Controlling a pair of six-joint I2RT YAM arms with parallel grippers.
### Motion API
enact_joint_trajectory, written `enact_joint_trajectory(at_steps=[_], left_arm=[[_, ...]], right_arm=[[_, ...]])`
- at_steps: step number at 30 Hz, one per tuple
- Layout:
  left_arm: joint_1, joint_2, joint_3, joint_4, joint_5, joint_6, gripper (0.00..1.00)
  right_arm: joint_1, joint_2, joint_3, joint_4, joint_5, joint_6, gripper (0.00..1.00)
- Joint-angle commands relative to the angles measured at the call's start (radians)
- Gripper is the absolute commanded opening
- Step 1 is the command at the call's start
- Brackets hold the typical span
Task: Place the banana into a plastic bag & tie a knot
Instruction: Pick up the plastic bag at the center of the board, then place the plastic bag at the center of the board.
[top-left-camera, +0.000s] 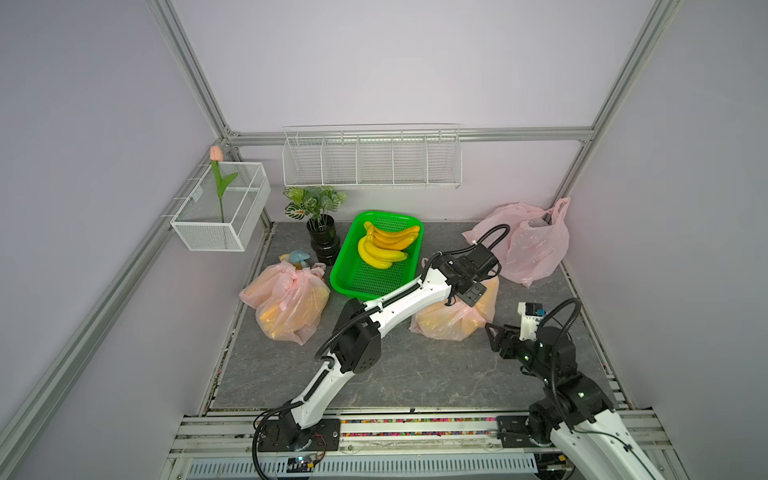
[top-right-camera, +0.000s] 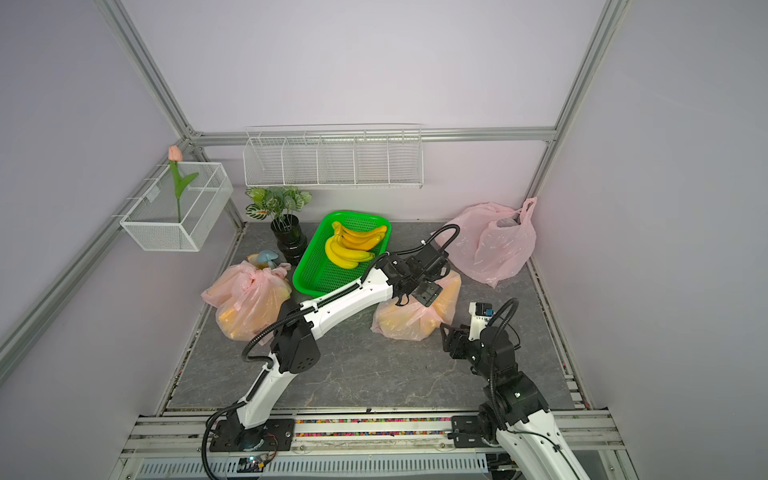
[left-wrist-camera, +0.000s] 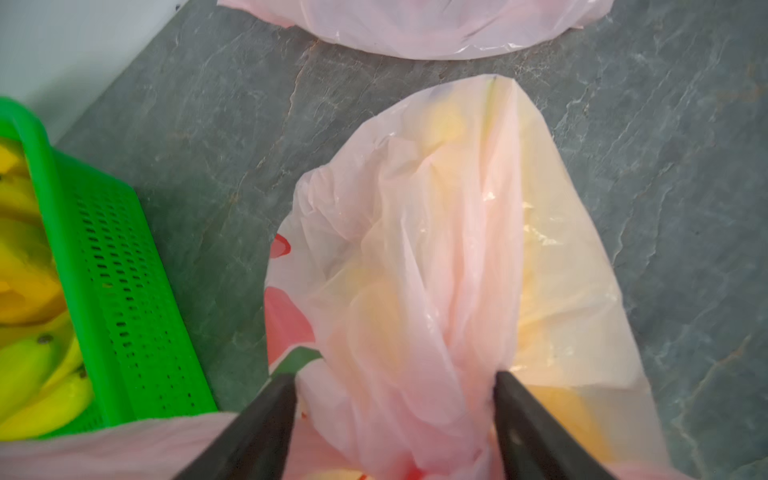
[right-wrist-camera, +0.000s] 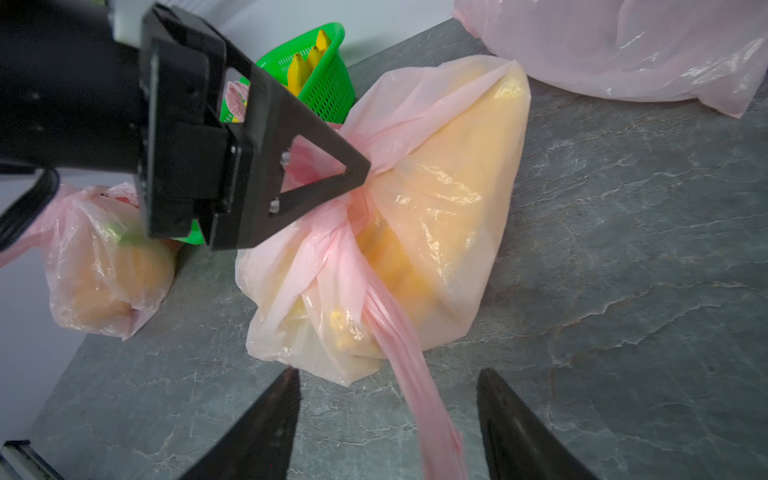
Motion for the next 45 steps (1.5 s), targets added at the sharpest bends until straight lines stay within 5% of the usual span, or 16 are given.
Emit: enact_joint_trajectory(at_steps=[1,5,10,13,22,28,33,38,45], left_arm=[[0.003,0.026,0.039,-0.067,0.035,-0.059,0.56],[0.004,0.016,0.040,-0.067,0.049,-0.091,0.41],[0.010,-0.037,0.037,-0.075,0.030,-0.105,0.01],[0.005,-0.110,-0.020,-0.042,0.021,-0.123,0.00],[-0.005,-0.586,-0.571,0.433,0.033,-0.127,0.00],[-0.004,-0.945,-0.890,0.646,-0.146,-0.189,0.00],[0.006,-1.148,-0.937,0.429,-0.541,-0.303,0.00],[0.105,-1.343,-1.054,0.252,-0.565,-0.498,0.00],[0.105,-1.545,-1.297,0.147,-0.597,-0.772,0.00]], right_arm=[[-0.007,-0.025,-0.003,-0.030,0.050,-0.036,0.75],[-0.007,-0.055,0.013,-0.067,0.084,-0.055,0.79],[-0.007,-0.120,0.001,-0.106,0.154,-0.062,0.85],[-0.007,-0.153,-0.010,-0.120,0.171,-0.062,0.87],[-0.007,-0.187,-0.005,-0.152,0.199,-0.042,0.93],[-0.008,-0.129,0.092,-0.169,0.121,0.026,0.99],[-0.008,-0.085,0.103,-0.159,0.120,0.036,0.98],[-0.008,-0.053,0.077,-0.105,0.115,0.030,0.98],[-0.011,0.010,0.059,-0.069,0.129,-0.006,0.97]])
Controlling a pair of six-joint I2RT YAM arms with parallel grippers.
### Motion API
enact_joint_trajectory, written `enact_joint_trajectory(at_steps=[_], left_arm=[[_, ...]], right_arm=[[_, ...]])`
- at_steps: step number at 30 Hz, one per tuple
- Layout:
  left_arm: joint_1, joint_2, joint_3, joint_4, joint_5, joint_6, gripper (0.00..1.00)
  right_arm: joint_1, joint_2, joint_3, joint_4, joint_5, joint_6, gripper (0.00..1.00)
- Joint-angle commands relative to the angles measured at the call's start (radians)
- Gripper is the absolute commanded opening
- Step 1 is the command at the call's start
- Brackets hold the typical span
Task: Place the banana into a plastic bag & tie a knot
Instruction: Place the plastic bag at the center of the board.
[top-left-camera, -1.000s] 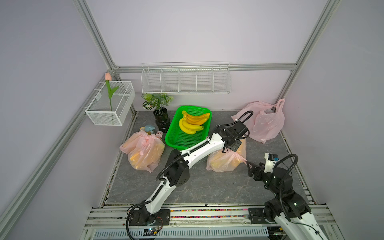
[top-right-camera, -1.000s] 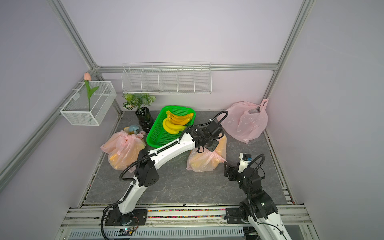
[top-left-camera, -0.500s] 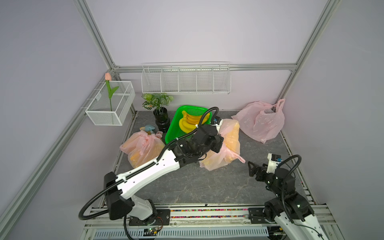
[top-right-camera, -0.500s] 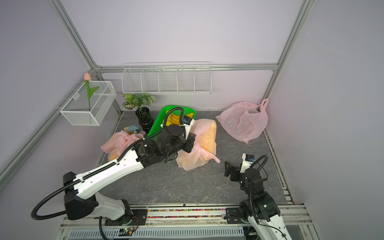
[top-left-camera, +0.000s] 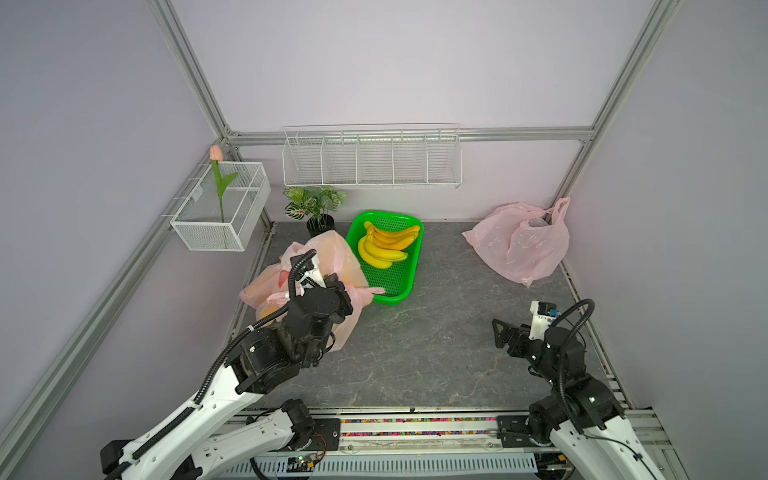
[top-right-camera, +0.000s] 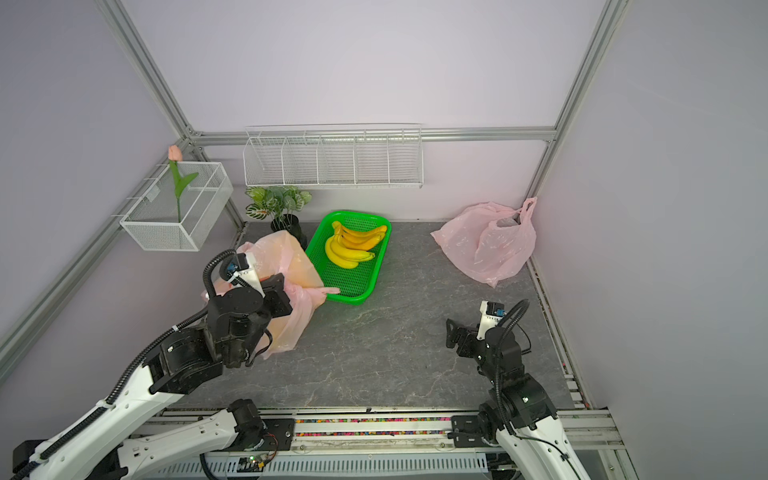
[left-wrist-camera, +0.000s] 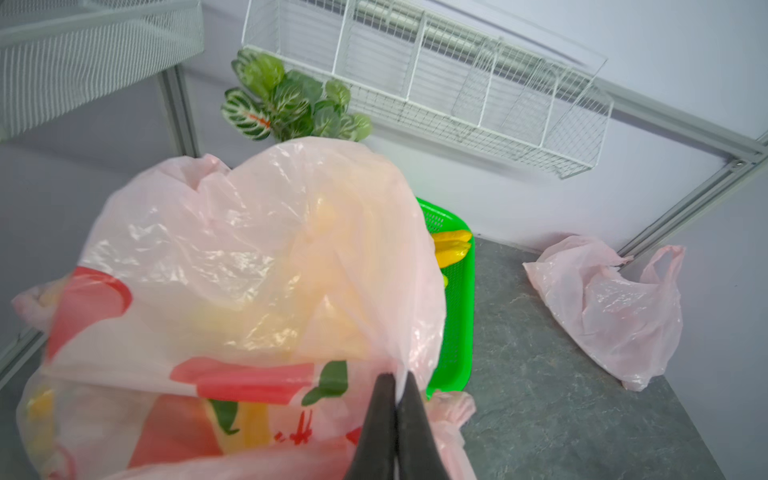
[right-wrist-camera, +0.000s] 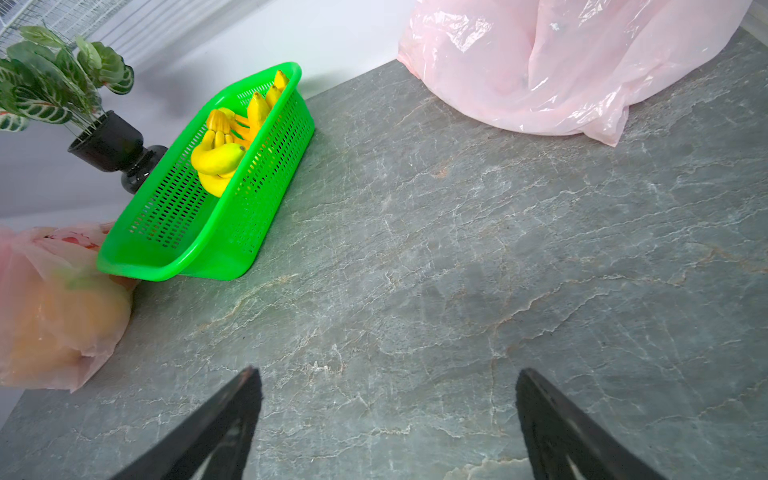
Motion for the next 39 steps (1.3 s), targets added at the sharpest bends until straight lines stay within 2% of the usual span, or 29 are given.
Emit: enact_joint_trajectory(at_steps=[1,4,7,10,17,21,23,26,31,34,36,39], left_arm=[[0.000,-0.073,-0.110,-0.123,-0.087,-0.264,0.00],[0.015,-0.154,-0.218,-0.181,-0.131,-0.446,0.00],[0.084,-0.209,-0.288,-0.151,-0.107,-0.465,0.00],[0.224,-0.197,-0.299,-0.127,-0.046,-0.378,0.00],[0.596,-0.117,-0.374,0.074,0.216,-0.185,0.00],[0.776,0.038,-0.391,0.275,0.393,-0.071,0.00],[0.804,0.153,-0.353,0.334,0.442,-0.035,0.00],[0.811,0.282,-0.262,0.308,0.377,-0.012,0.00],[0.913,0.309,-0.245,0.379,0.366,-0.006,0.00],[0.927,0.326,-0.209,0.382,0.372,0.010,0.01],[0.927,0.341,-0.161,0.316,0.421,0.020,0.13],[0.922,0.325,-0.153,0.272,0.475,0.020,0.38]], right_arm=[[-0.006,0.024,-0.017,0.049,0.001,-0.025,0.97],[-0.007,0.037,-0.022,0.054,0.003,-0.032,0.96],[-0.006,0.041,-0.026,0.053,0.001,-0.034,0.96],[-0.009,0.039,-0.033,0.047,0.000,-0.036,0.96],[-0.013,0.017,-0.032,0.017,0.010,-0.036,0.96],[-0.014,0.005,-0.036,0.005,0.012,-0.031,0.96],[-0.015,0.009,-0.030,0.003,0.009,-0.031,0.95],[-0.016,0.024,-0.013,-0.010,0.012,-0.039,0.96],[-0.019,0.081,0.028,-0.026,0.026,-0.056,0.95],[-0.023,0.132,0.054,-0.030,0.034,-0.063,0.95],[-0.027,0.165,0.074,-0.028,0.038,-0.065,0.95],[-0.041,0.224,0.117,-0.031,0.070,-0.072,0.95]])
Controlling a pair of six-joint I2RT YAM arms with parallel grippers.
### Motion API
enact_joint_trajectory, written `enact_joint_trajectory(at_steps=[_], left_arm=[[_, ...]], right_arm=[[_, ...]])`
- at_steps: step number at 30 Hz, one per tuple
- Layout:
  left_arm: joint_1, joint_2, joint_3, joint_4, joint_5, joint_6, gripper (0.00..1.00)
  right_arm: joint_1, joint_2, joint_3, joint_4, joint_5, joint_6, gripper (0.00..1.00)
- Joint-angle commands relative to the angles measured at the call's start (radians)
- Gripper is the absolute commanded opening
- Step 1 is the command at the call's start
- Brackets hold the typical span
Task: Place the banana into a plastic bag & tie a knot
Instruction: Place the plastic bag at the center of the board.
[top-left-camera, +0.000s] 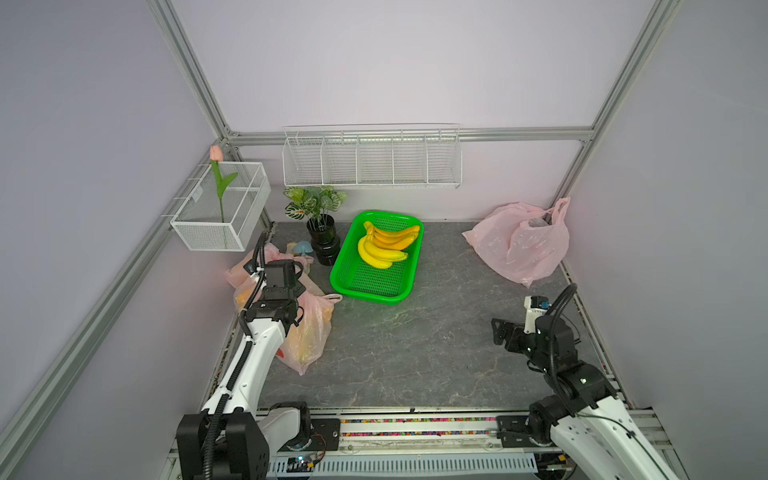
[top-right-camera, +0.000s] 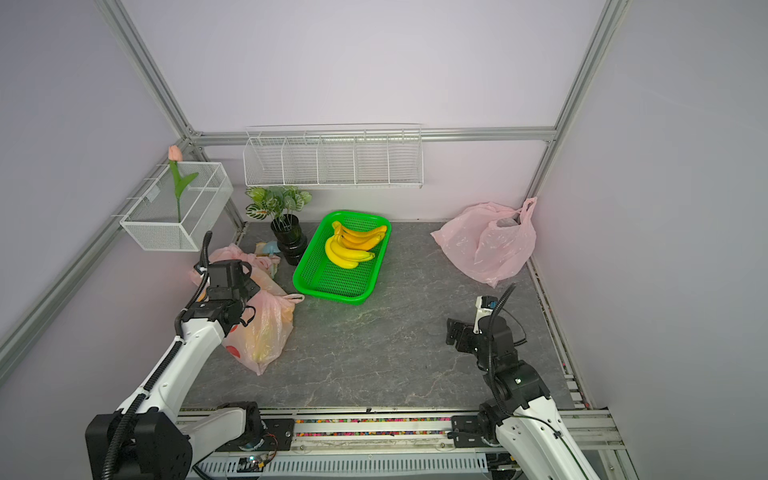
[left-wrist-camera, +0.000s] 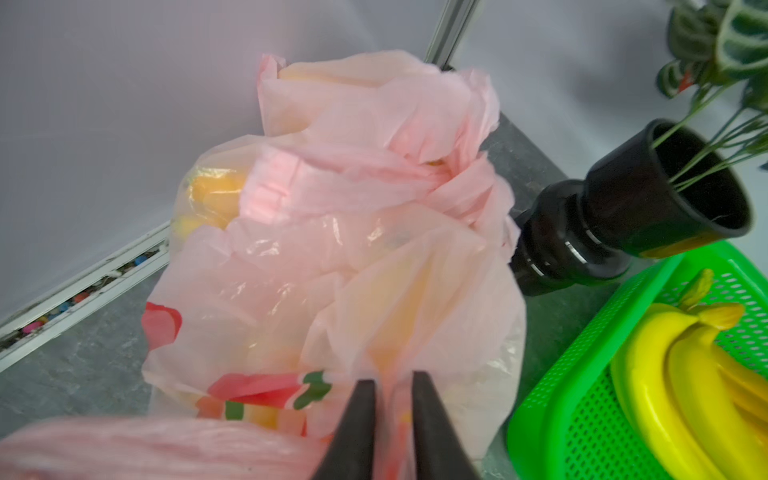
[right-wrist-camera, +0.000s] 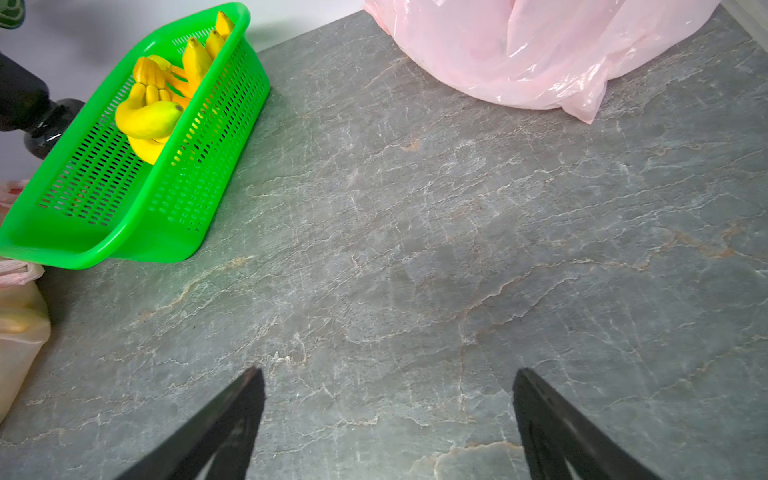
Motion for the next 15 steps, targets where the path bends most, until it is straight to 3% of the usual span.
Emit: enact_joint_trajectory(at_steps=[1,2,6,10,15], left_arm=[[-0.003,-0.038,0.020,-0.039,0.078,0.014,0.47],[-0.008,-0.068,0.006,-0.029,0.117,0.028,0.55],[-0.044,-0.175,-0.002,-0.048,0.165,0.061,0.69],[-0.130,-0.235,0.040,-0.111,0.122,0.086,0.72],[-0.246,-0.266,0.035,-0.068,0.096,0.090,0.74]], right_arm=[[-0.022,0.059,0.061,-0.003,0.055,-0.026,0.95],[-0.034,0.088,0.080,0.006,0.061,-0.027,0.95],[-0.102,0.247,0.179,0.056,0.059,-0.027,0.94],[-0.208,0.474,0.294,0.145,0.049,-0.018,0.93],[-0.335,0.772,0.446,0.251,0.060,0.003,0.93]])
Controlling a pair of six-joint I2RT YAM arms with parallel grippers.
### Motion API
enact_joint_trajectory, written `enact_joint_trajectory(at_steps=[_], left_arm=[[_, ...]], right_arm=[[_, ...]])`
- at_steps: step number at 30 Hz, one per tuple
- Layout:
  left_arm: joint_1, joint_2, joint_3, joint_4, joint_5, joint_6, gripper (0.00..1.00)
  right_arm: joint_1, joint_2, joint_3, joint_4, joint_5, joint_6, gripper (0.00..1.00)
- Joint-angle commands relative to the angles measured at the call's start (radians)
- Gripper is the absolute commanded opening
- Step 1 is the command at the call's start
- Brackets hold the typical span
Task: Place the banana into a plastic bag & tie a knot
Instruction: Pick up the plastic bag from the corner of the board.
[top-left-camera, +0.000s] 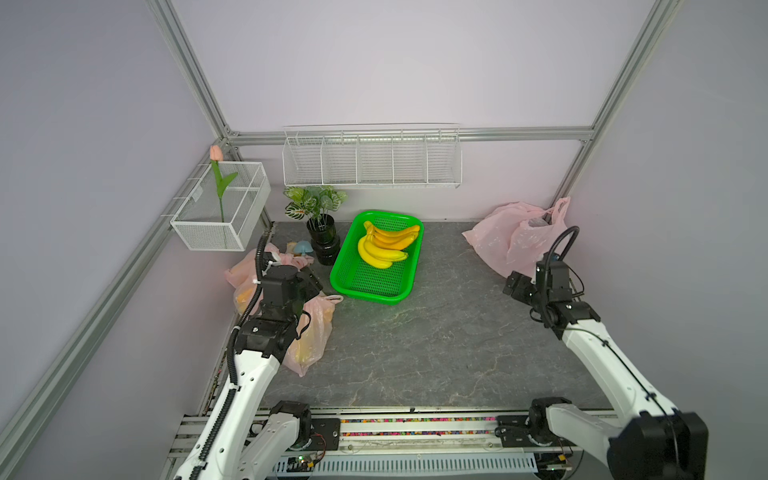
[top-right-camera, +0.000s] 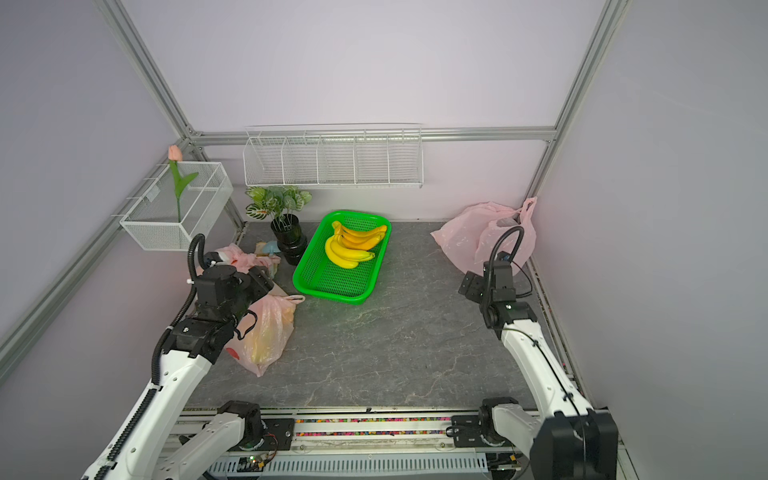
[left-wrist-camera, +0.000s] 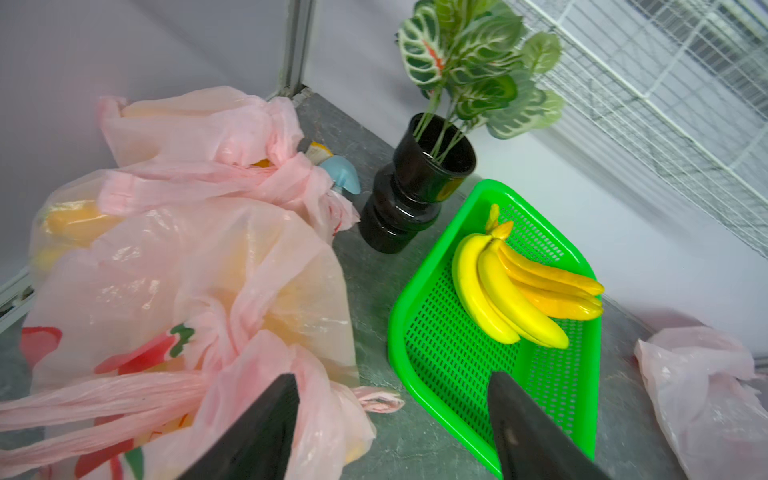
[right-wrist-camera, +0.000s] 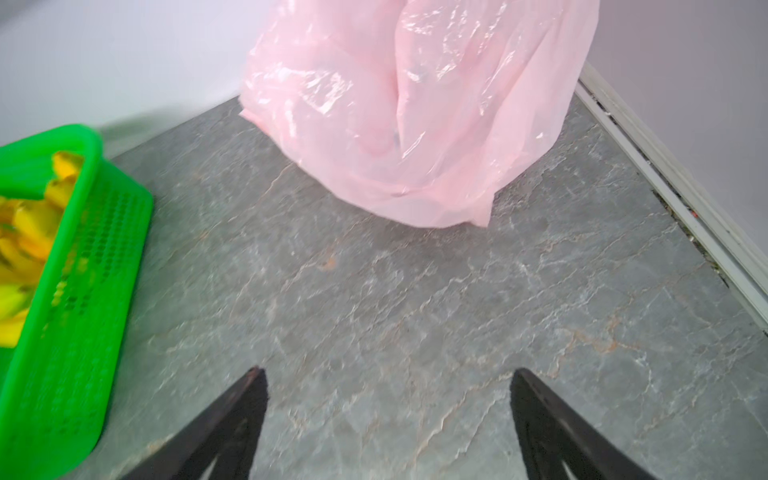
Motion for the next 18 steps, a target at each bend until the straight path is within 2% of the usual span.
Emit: enact_joint_trajectory(at_steps=[1,6,12,13,14,17,18], left_arm=[[-0.054,0.000,0.013,0.018,-0.009,0.024,0.74],[-0.120,0.022,-0.008,0.111,0.031,0.064,0.74],[-0.121,0.021,-0.046,0.197,0.106,0.087,0.75],[-0.121,0.024,-0.048,0.204,0.114,0.091,0.75],[-0.121,0.028,-0.050,0.209,0.124,0.094,0.75],[-0.121,0.042,-0.049,0.223,0.149,0.093,0.75],[-0.121,0.048,-0.048,0.225,0.155,0.090,0.75]], right_arm=[[-0.075,0.177,0.086,0.104,0.008,0.019,0.93],[-0.176,0.458,0.235,0.122,-0.040,0.045,0.95],[-0.192,0.701,0.431,0.057,-0.064,0.025,1.00],[-0.192,0.734,0.460,0.042,-0.071,0.022,0.98],[-0.192,0.767,0.493,0.025,-0.082,0.017,0.94],[-0.186,0.803,0.529,0.023,-0.104,-0.002,0.69],[-0.180,0.802,0.527,0.028,-0.101,-0.012,0.58]])
